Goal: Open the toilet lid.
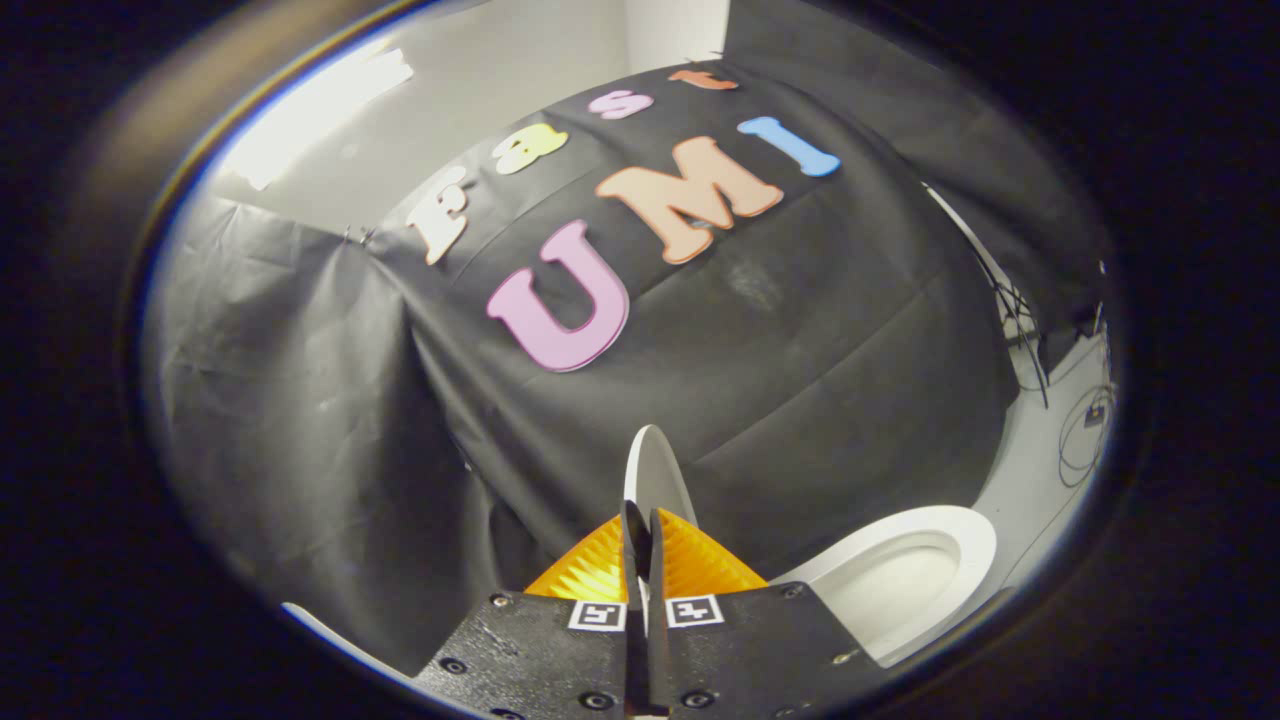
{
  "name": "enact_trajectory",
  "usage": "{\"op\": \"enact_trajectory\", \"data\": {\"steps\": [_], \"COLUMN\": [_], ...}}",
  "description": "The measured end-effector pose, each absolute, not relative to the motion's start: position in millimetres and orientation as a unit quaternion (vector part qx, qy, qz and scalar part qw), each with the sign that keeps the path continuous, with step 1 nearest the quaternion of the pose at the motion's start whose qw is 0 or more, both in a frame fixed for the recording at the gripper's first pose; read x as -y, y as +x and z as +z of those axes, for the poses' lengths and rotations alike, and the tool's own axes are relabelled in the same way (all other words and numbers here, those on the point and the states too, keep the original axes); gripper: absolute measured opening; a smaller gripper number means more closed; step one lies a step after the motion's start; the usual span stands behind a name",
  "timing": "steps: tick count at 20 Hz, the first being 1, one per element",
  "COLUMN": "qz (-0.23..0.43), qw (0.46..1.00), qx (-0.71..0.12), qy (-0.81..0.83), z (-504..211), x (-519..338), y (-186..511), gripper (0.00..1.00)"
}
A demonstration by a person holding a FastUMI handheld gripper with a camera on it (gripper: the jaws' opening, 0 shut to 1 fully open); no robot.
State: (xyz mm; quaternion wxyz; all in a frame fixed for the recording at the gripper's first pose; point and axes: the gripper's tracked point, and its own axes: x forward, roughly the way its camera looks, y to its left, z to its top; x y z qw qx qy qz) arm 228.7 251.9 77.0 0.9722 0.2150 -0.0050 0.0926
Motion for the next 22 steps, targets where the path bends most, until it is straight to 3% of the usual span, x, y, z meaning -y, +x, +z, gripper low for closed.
{"op": "enact_trajectory", "data": {"steps": [11, 22], "qz": [0.173, 0.213], "qw": [0.983, 0.975], "qx": [-0.042, -0.052], "qy": [0.05, -0.016], "z": [59.0, 36.7], "x": [-381.0, -447.5], "y": [225.7, 227.2], "gripper": [0.0, 0.0]}}
